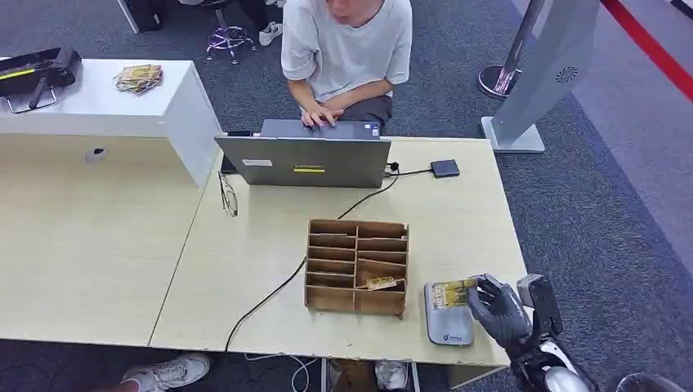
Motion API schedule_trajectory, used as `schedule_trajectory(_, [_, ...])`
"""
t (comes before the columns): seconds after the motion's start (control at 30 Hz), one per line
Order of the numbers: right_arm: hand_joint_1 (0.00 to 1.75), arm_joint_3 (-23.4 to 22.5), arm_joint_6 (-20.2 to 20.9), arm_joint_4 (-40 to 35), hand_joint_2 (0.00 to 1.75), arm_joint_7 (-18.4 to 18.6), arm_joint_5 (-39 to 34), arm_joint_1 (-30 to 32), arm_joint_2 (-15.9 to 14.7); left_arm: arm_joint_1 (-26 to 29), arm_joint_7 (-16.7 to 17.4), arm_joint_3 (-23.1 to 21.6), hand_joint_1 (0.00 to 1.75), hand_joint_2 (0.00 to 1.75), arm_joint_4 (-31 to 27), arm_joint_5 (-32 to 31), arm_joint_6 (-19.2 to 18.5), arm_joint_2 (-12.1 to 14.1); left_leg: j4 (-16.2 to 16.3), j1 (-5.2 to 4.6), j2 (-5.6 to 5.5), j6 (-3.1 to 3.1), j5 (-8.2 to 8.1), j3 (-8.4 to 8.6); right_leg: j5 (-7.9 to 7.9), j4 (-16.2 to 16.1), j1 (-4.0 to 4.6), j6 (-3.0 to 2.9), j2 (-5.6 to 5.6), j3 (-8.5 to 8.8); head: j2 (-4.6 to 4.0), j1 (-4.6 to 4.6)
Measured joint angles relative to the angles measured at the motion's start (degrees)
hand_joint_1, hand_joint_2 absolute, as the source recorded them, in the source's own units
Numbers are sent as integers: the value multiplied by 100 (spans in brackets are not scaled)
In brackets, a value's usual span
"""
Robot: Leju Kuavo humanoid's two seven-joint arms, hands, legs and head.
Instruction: Pass the card to the sensor for recognition and then transmit it.
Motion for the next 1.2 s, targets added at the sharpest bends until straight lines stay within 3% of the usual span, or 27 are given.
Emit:
schedule_trajectory(0.67, [175, -26, -286, -129, 175, 72, 912, 6, -232, 0, 0, 2, 0, 0, 0, 7, 0, 0, 0, 0, 0, 0, 0, 0, 0, 0, 0, 0, 0, 0, 0, 0])
schedule_trajectory(1.2, [175, 402, -442, -44, 175, 199, 1552, 10, -332, 0, 0, 2, 0, 0, 0, -15, -2, 0, 0, 0, 0, 1, 0, 0, 0, 0, 0, 0, 0, 0, 0, 0])
